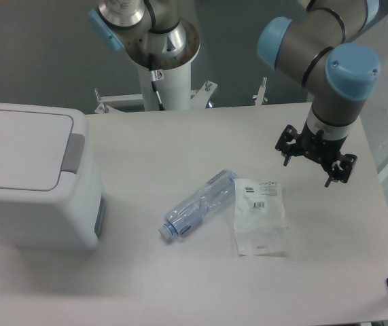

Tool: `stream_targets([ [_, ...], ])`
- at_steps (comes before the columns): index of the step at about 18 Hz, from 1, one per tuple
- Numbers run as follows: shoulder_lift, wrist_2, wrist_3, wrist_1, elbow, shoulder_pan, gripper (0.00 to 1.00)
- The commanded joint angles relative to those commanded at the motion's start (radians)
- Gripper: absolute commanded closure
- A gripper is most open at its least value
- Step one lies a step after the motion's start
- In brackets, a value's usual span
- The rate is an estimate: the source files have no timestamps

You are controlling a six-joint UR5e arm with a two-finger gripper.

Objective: Open the trash can

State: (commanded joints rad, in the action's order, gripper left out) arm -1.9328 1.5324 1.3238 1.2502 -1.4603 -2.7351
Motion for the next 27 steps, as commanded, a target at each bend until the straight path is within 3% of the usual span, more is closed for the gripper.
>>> stream_targets([
  [11,0.005,-0.011,-0.075,-0.003,-0.020,0.035,0.00],
  [15,0.029,-0.021,-0.240,-0.011,-0.043,0.049,0.00],
  [18,0.047,-0.023,-0.249,-0.021,-0.057,0.077,0.00],
  [27,0.169,-0.290,-0.471,0.014,-0.044,0.127,0.00],
])
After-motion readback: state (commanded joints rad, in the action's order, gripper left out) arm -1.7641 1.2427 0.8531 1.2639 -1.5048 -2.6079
